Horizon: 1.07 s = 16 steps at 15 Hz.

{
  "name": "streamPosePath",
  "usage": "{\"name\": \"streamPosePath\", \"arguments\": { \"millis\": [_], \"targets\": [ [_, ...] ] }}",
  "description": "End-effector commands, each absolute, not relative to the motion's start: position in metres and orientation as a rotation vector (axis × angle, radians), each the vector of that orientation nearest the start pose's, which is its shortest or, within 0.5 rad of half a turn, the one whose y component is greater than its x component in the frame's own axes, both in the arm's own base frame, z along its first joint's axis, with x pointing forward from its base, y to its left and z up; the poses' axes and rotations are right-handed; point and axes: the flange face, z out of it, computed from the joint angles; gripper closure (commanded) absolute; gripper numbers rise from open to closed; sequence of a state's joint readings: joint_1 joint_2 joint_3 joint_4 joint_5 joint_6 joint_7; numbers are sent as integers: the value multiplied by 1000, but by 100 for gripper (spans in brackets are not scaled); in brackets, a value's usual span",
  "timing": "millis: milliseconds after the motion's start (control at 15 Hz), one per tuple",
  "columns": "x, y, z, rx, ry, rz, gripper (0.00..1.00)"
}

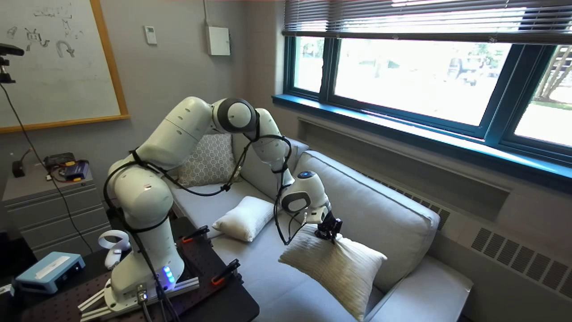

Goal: Set the striped pillows against the armrest

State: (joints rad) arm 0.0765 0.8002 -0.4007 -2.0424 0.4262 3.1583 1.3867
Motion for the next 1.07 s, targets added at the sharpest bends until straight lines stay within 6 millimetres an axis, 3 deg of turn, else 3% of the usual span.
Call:
{"name": "streamPosePath", "arguments": {
  "millis": [0, 333, 733, 1000],
  "targets": [
    [540, -229, 138, -1420, 2651, -575, 99],
    [540, -251, 114, -1179, 2819, -296, 99],
    [526, -302, 79, -813, 2975, -3, 99],
    [545, -304, 75, -622, 2973, 249, 99]
  ]
}}
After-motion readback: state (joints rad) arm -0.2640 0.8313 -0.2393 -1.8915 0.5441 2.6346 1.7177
